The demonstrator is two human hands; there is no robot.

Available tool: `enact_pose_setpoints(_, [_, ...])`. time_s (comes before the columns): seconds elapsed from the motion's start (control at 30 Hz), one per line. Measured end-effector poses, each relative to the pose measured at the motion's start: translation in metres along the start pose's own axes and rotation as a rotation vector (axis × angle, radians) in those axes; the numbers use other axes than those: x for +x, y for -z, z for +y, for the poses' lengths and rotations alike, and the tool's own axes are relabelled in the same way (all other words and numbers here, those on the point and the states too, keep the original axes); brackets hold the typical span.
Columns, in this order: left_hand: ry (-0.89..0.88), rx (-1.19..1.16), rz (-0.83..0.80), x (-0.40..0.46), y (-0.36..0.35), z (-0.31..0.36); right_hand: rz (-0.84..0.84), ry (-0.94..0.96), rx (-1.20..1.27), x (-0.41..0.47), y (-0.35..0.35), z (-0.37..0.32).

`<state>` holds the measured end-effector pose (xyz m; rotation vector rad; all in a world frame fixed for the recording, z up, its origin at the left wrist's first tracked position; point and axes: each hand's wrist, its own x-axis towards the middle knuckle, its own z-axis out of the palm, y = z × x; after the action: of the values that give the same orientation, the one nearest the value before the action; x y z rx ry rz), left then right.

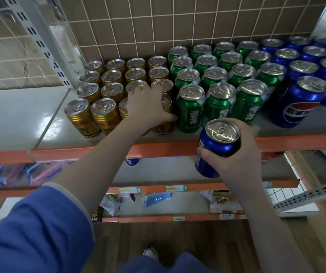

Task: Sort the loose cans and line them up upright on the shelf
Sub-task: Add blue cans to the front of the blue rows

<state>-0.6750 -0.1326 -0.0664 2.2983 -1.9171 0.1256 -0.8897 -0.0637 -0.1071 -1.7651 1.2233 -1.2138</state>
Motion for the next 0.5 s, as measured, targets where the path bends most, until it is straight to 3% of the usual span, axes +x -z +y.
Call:
enact_pose_setpoints(0.13, [0.017, 0.037, -0.048, -0.001, 0.002, 0.005, 0.006, -0.001, 0.012, 0.003, 0.004, 0.003])
enact_pose_setpoints(0.33, [-0.096, -0.044, -0.169, -0.002, 0.023, -0.008, 0.015, -0.006, -0.003, 0.007, 0.006, 0.009])
enact_pose_setpoints(0.5, [-0.185, -0.097, -0.156, 0.000, 0.028, -0.014, 0.041, 0.004, 0.004, 0.011, 0.005, 0.011])
